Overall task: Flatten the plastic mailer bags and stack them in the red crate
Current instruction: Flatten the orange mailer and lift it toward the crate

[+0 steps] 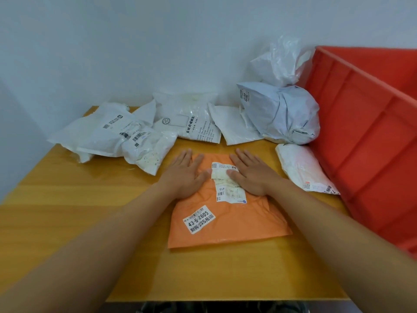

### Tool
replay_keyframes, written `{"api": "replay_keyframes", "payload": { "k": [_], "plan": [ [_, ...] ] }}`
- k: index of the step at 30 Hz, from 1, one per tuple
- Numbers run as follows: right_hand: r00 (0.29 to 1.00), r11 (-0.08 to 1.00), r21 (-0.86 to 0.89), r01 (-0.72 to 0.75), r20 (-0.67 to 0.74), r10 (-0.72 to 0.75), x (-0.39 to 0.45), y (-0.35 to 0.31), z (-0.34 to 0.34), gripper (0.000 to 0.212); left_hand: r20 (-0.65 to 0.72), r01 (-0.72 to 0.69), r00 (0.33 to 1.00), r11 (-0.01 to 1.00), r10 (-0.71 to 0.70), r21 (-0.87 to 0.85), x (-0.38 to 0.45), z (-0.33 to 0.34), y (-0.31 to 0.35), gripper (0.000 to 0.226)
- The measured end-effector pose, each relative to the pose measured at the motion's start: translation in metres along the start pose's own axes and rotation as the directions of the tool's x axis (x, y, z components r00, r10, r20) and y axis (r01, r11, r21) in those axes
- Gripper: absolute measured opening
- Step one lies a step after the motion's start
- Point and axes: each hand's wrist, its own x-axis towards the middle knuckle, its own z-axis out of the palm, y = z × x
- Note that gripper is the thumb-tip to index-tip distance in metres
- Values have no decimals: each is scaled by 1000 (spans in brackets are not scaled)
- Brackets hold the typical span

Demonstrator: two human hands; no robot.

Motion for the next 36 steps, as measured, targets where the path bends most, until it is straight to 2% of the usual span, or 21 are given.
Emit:
{"api": "replay_keyframes", "payload": {
  "k": [6, 9, 11, 13, 16, 20, 23, 26, 28, 30, 31, 33, 36],
  "plan": [
    [1000, 999, -27, -17, 19, 18, -1, -4, -2, 73, 60, 26, 998, 1000, -27, 11, 2, -5, 3, 72],
    [999, 999, -24, -30, 17, 31, -5, -7, -6, 73, -47, 21, 999, 999, -22, -26, 1, -7, 3, 62],
    [999, 999, 1, -41, -23, 41, -10, -11, -8, 73, -140, 66, 988, 998, -64, 10, 1, -9, 4, 60],
    [996, 998, 31, -50, -77, 52, -16, -15, -14, 73, -137, 135, 982, 990, -129, 34, 2, -16, 6, 64],
    [995, 998, 29, -60, -83, 62, -24, -19, -23, 75, -69, 144, 988, 985, -138, 94, 3, -28, 5, 47],
    [996, 997, 10, -83, -35, 83, -30, -19, -29, 67, -76, 124, 990, 987, -117, 98, -3, -29, 5, 29],
    [993, 994, 33, -107, -38, 108, -33, -20, -30, 59, -131, 109, 985, 994, -112, -24, -8, -27, 9, 16],
    [982, 971, 195, -140, -98, 161, -35, -18, -29, 73, -300, 36, 949, 979, -97, -201, -16, -43, 13, 9],
    [960, 877, 464, -125, -166, 225, -34, -15, -31, 93, -415, -11, 902, 957, -115, -291, -19, -59, 14, 9],
    [931, 675, 735, -64, -199, 305, -36, -15, -35, 106, -514, -53, 839, 913, -179, -404, -21, -74, 13, 7],
    [925, 583, 811, -41, -190, 329, -38, -16, -38, 105, -550, -75, 808, 888, -212, -453, -23, -80, 11, 7],
    [941, 489, 871, -44, -129, 314, -47, -17, -42, 82, -595, -116, 761, 849, -258, -516, -25, -83, 6, 5],
    [962, 481, 876, 2, -133, 239, -56, -16, -46, 34, -607, -137, 745, 828, -276, -544, -30, -79, 0, 4]
  ]
}}
